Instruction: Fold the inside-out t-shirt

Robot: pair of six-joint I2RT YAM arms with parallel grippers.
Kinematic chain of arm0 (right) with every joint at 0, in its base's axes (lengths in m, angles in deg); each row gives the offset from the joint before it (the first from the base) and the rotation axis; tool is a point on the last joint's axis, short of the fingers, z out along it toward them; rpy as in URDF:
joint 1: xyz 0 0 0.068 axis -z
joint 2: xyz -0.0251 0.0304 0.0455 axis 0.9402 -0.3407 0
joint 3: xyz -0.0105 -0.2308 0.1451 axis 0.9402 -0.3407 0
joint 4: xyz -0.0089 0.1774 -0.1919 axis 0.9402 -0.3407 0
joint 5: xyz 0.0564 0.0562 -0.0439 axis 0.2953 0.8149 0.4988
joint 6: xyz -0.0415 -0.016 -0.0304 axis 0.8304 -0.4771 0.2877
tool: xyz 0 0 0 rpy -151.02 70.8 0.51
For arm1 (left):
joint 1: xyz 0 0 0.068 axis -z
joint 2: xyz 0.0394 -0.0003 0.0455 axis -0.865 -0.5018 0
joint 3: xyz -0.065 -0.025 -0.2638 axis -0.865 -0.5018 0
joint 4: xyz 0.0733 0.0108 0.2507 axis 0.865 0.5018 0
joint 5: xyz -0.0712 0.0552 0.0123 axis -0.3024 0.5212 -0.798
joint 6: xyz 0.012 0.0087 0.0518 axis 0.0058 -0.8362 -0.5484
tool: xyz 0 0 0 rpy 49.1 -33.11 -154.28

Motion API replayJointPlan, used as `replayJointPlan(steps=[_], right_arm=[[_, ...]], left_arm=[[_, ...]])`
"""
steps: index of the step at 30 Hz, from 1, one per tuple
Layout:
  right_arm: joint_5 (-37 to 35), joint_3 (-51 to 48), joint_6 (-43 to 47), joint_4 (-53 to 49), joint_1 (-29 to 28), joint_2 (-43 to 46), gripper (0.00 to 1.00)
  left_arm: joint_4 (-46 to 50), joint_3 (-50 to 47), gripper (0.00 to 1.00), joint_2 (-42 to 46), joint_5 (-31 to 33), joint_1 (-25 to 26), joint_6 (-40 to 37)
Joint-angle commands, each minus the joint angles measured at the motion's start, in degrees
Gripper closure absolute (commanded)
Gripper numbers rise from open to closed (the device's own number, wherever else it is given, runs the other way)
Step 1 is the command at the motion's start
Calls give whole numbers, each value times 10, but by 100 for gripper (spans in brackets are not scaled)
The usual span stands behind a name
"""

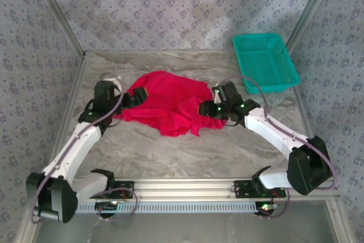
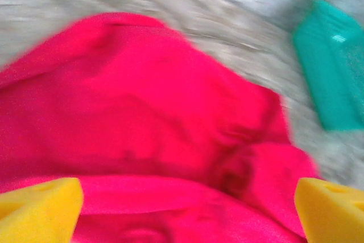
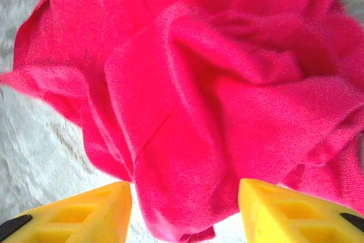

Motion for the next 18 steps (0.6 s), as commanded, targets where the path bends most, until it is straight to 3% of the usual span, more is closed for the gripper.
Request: replayJointPlan(steps=[1,4,9,13,18], right_arm=[[7,-37,16,22,-18,6,40],[11,-76,17,35,-36,23,33],[18,-135,-11,74,-74,33,30],[2,-149,-49,113,-100,16,29],[-29,-114,-61,136,-109,-45,29]], left_arm=[[65,-45,0,7,28,-63,36],[83,-56,2,-28,-5,-115,42],[58,-80,14,-87,-59,-181,64],[17,-92,19,-102,-80,-200,75],[14,-79,20,-121,-54,-206,64]])
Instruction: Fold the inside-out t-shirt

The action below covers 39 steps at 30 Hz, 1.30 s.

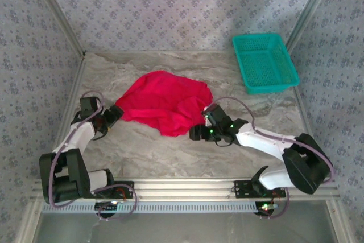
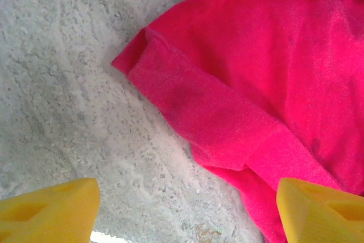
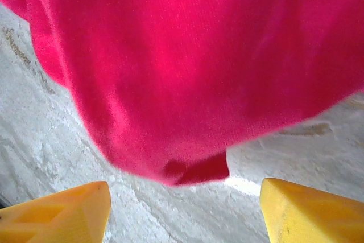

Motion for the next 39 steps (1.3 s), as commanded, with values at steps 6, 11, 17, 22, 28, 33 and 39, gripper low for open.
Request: replayJointPlan(steps=[6,11,17,22,28,33,39], right_arm=[[-49,74,-17,27,2,-89,51],[-72,101,-1,-21,5,-70,100],[-82,163,52,-135,43,13,100],[-78,286,130,-198,149,69,100],[-53,446,162,-215,205,74,100],[-35,452,160,-200,214,68,100],[-29,406,166,-199,238,69,100]], left_arm=[[-95,6,41,-55,2,-11,29],[-145,32,69,-110,15,-11,38],[-108,109,100,-124,15,-12,33],[-18,231,100,-59,50,-11,36],[23,365,100,15,45,-11,43],[75,379,94,14,7,24,23],[46,291,70,-7,14,142,15]])
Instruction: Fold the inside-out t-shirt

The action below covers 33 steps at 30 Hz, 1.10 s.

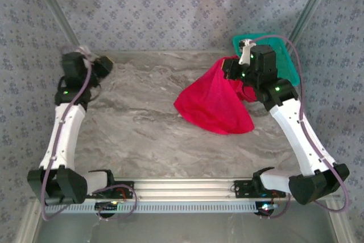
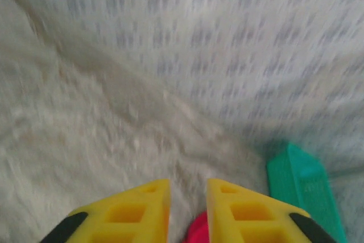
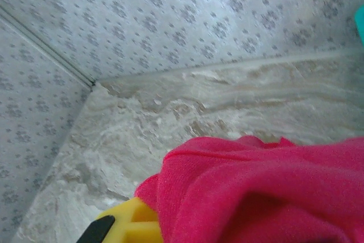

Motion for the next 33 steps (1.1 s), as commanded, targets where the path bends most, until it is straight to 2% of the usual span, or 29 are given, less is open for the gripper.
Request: replayJointPlan(steps=[1,5,7,10,13,18,21,25,28,33], right_arm=[[10,-19,18,-9,20,-2,100],[13,-42,21,1,53,-2,100],[18,-53,20,8,70,-3,100],[24,-63,17,13,89,-7,100],[30,-71,15,18,101,-8,100],[32,-79,13,23,107,-2,100],[34,-85,11,25,111,2,100],[43,-99,5,32,111,8,100],[50,-107,1,34,110,10,100],[60,-110,-8,29,111,15,100]], left_arm=[[16,-51,64,-28,0,77,-5],[-64,-95,43,-88,19,208,21],[-81,-94,35,-134,33,262,32],[-102,-80,31,-210,32,323,56],[-112,-61,29,-275,32,361,75],[-110,-21,29,-366,30,382,94],[-106,0,39,-405,31,387,102],[-99,21,77,-431,40,388,111],[-70,44,99,-439,47,384,104],[-21,70,100,-422,52,367,73]])
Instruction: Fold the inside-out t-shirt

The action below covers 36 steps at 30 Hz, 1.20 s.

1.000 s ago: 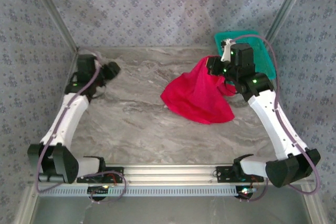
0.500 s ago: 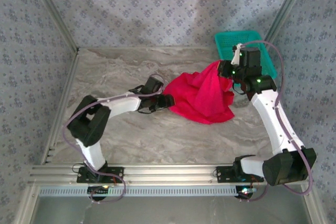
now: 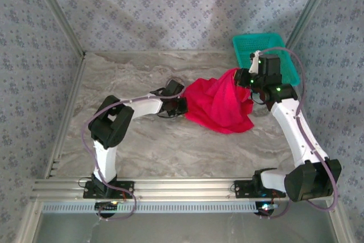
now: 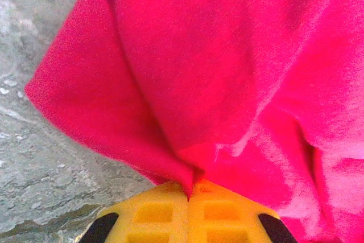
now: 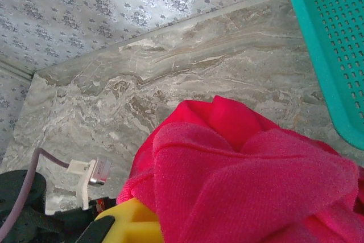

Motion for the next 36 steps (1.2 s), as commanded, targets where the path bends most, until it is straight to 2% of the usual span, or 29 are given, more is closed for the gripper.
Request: replayJointPlan(steps=[1,4,7,11,13,17,19,21,23,25,27,29,33,36], right_arm=[[15,-2,-13,2,2,23,100],[-10,0,-24,-25,3,38,100],[-51,4,-34,-78,3,55,100],[-89,-9,-48,-116,4,82,100],[-96,-33,-57,-112,4,89,100],[-86,-52,-66,-82,3,78,100],[-68,-56,-73,-69,-1,65,100],[-56,-59,-78,-49,-12,50,100],[-56,-59,-77,-43,-23,36,100],[-60,-59,-77,-39,-30,25,100],[-64,-60,-76,-38,-32,18,100],[-68,-61,-71,-38,-32,14,100],[-68,-63,-66,-40,-29,12,100],[-66,-60,-64,-42,-28,12,100]], left_arm=[[57,19,100,29,22,-21,-31],[105,13,100,87,33,-73,-77],[141,23,100,127,13,-163,-133],[183,103,100,107,-32,-264,-204],[192,149,100,76,-58,-286,-227],[217,236,100,5,-62,-295,-243],[210,247,98,-9,-74,-289,-237],[206,238,69,-1,-67,-277,-236],[206,209,52,27,-45,-262,-236],[214,167,42,66,-12,-246,-230],[232,111,34,115,54,-214,-225],[237,56,34,160,101,-175,-209],[191,-51,49,221,107,-74,-153],[213,-49,52,206,184,20,-161]])
